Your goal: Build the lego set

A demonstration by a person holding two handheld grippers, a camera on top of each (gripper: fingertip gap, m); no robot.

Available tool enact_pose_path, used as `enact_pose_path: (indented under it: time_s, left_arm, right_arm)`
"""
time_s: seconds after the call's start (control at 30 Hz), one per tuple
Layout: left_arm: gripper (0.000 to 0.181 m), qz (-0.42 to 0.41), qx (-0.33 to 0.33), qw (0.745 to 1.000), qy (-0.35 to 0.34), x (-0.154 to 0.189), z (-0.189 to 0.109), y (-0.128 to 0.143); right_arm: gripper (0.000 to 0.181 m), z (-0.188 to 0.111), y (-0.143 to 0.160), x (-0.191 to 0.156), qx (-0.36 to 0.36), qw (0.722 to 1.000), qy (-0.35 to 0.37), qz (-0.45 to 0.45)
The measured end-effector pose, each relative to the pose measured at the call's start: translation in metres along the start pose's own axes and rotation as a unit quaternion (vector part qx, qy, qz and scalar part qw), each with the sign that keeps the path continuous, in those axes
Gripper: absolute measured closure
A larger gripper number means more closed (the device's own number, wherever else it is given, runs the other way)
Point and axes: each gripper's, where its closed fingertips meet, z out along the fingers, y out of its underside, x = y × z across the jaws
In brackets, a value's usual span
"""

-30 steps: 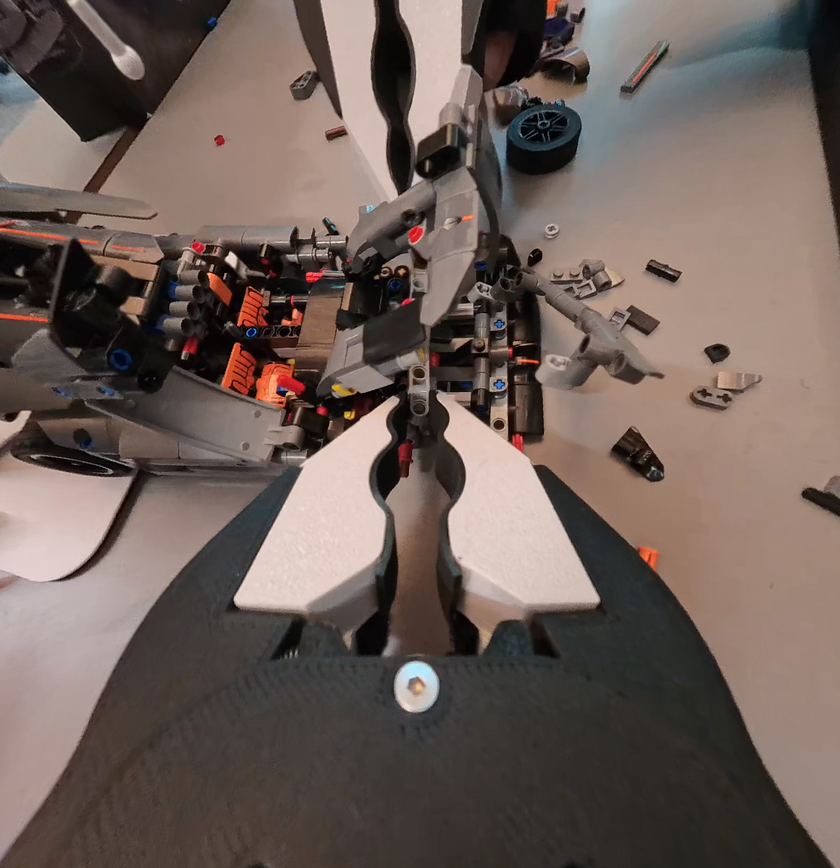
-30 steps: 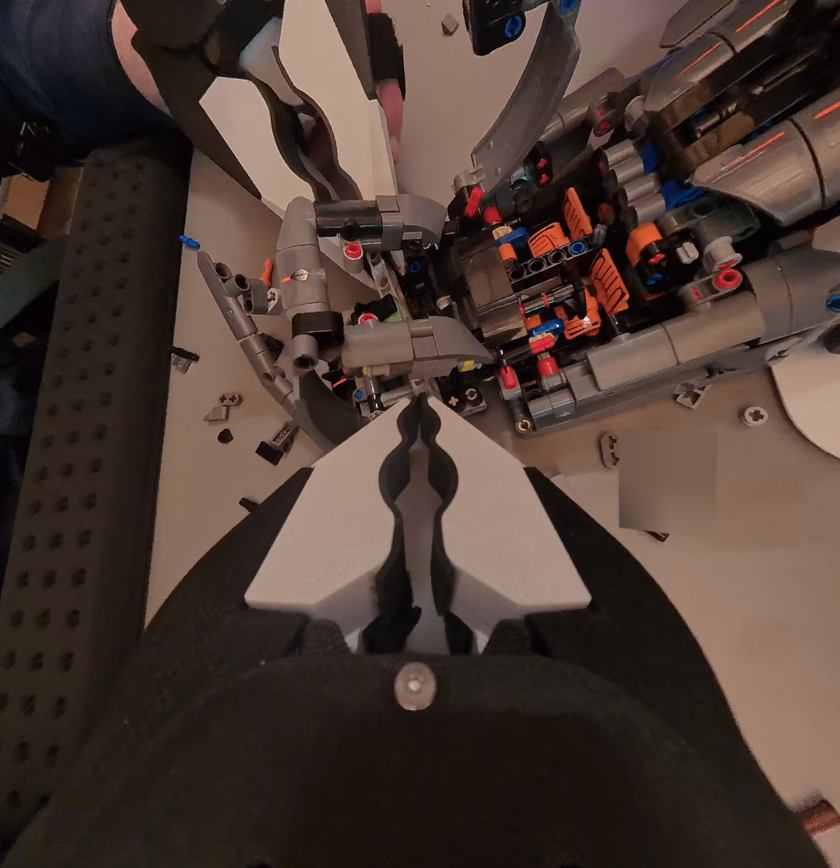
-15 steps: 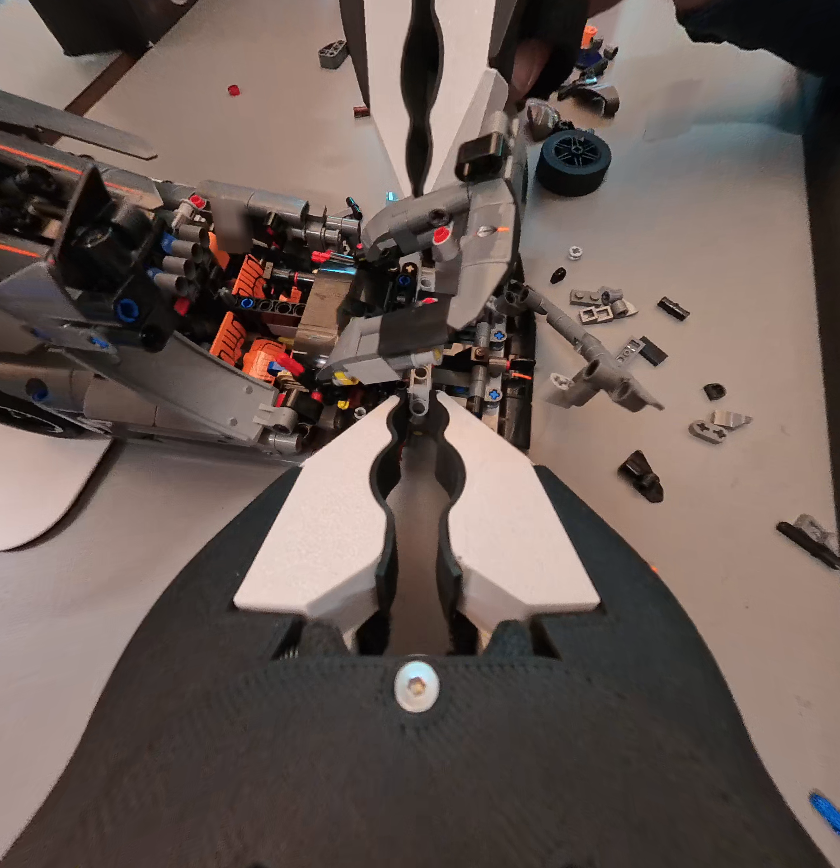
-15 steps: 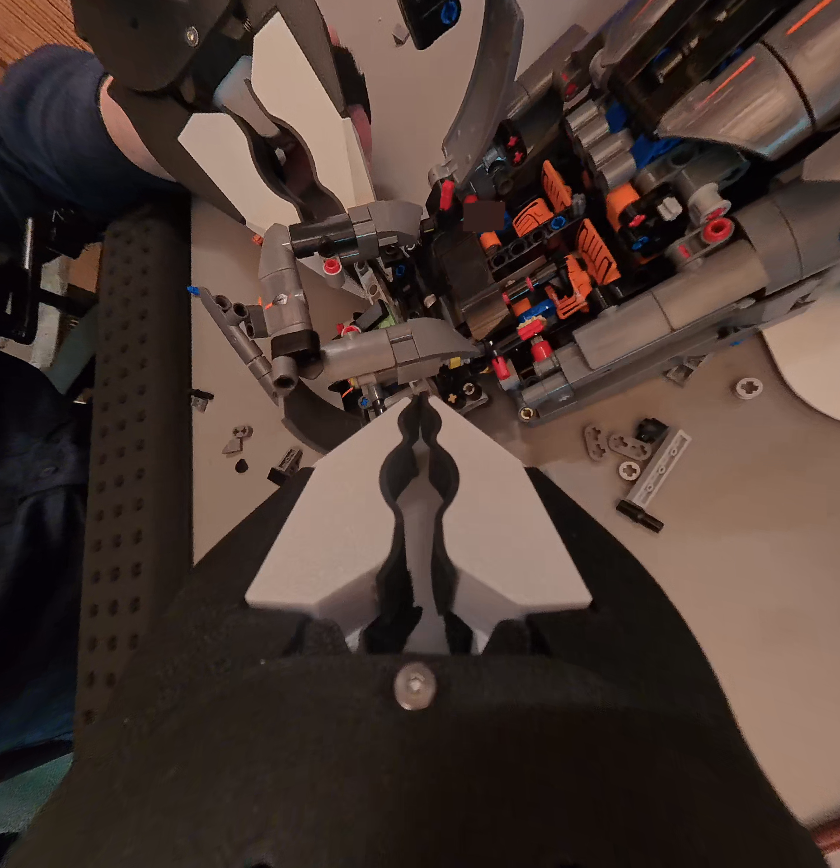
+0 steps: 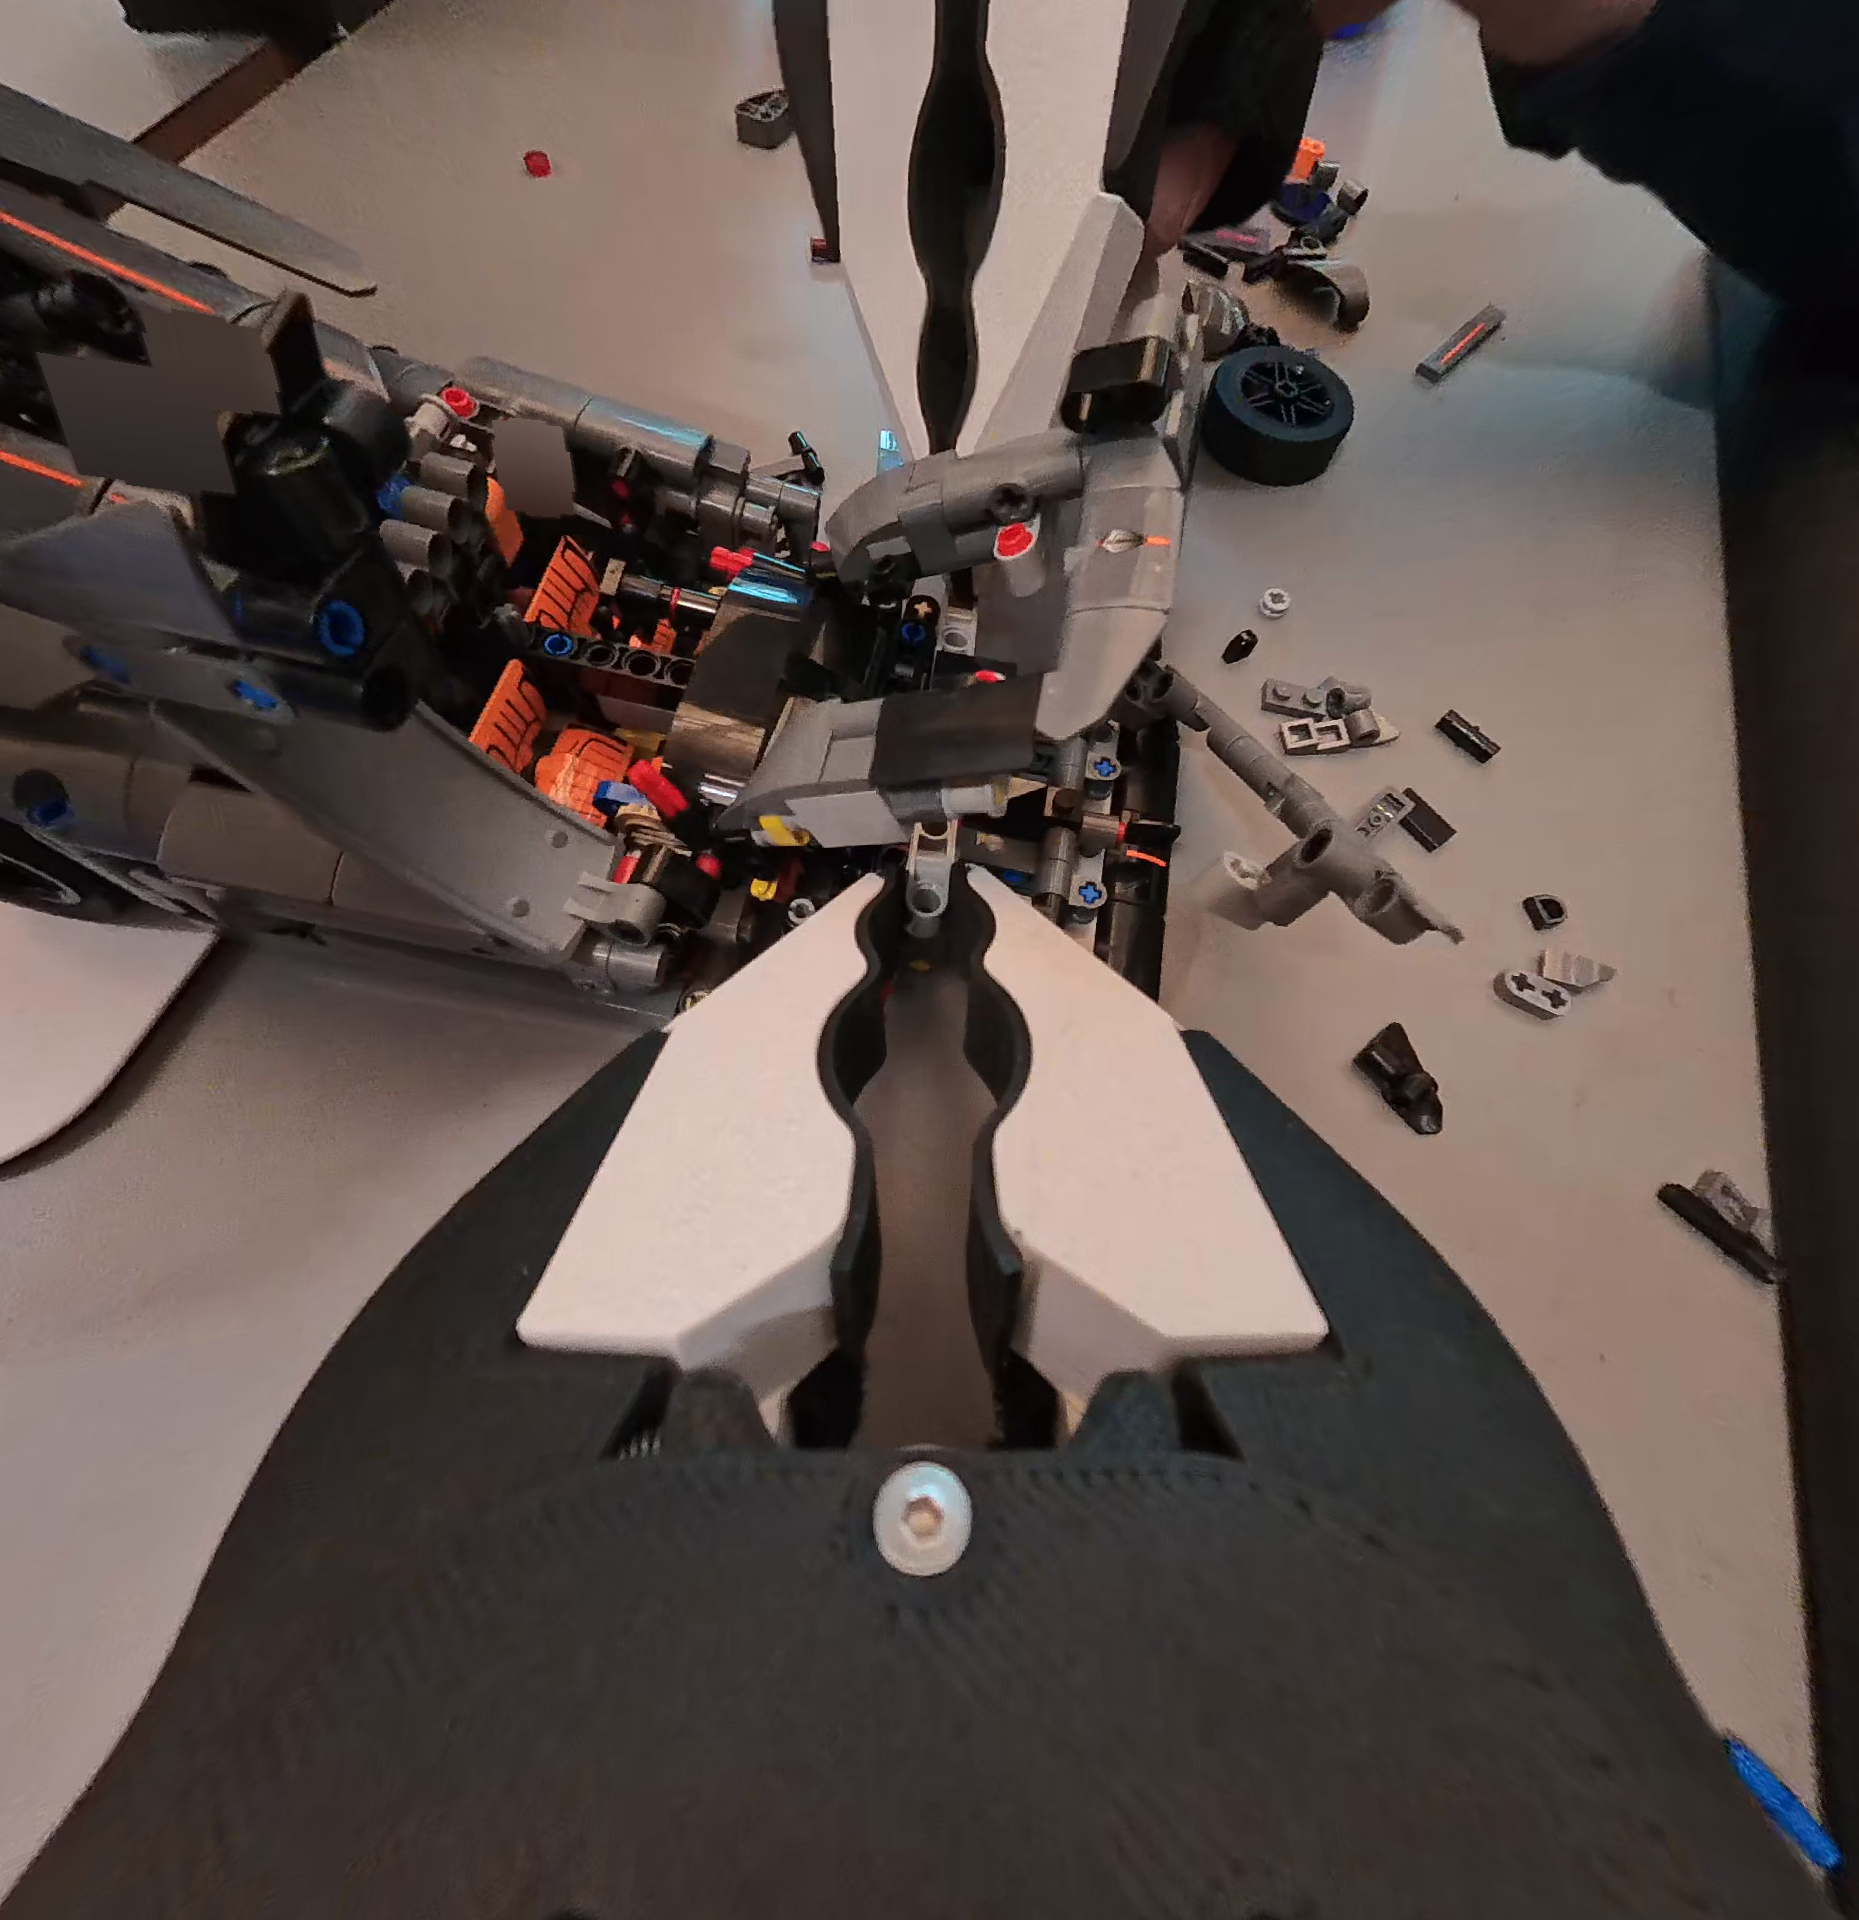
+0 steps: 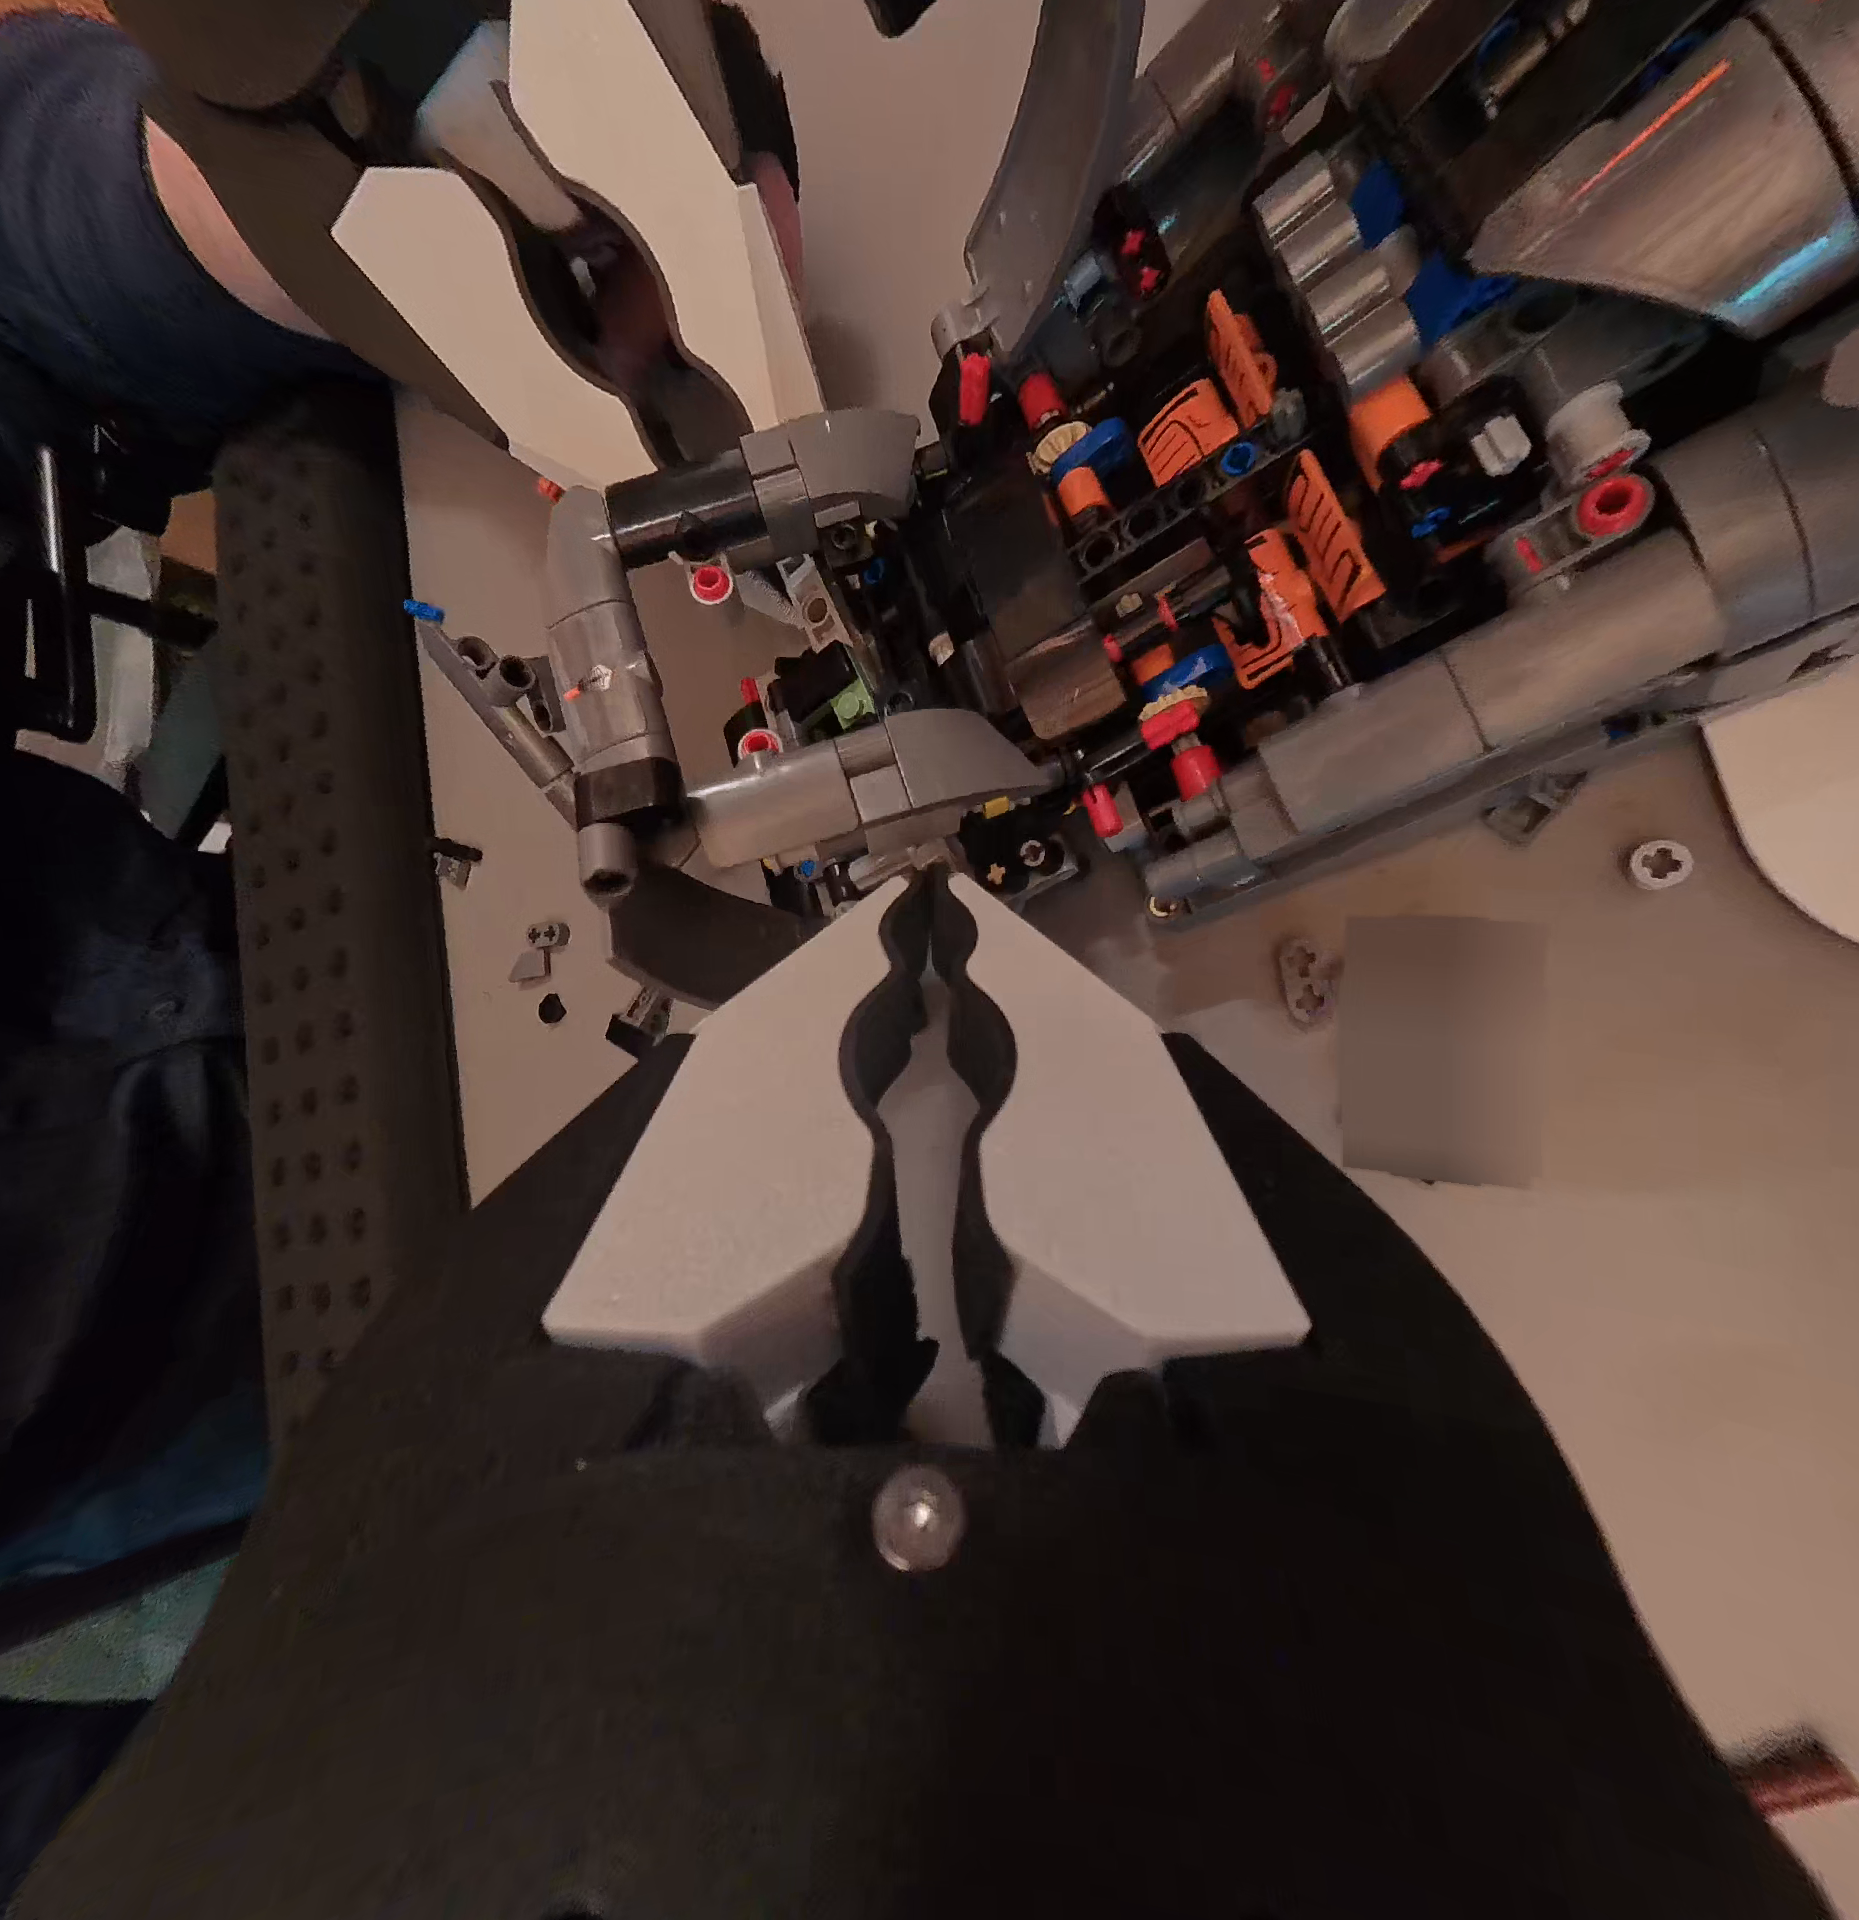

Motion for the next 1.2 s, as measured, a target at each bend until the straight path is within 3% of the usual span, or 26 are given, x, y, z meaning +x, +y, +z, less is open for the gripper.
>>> enact_pose_path:
  time_s: [0.23, 1.2]
  left_arm:
    - [0.176, -0.010, 0.000, 1.000, 0.007, 0.000, 0.000, 0.000]
    - [0.174, -0.018, 0.008, 1.000, -0.021, -0.010, -0.004, 0.000]
  right_arm:
    - [0.181, 0.001, 0.001, 0.001, -0.048, 0.999, -0.001, -0.014]
    - [0.181, 0.005, -0.005, -0.003, -0.022, 0.999, 0.003, -0.032]
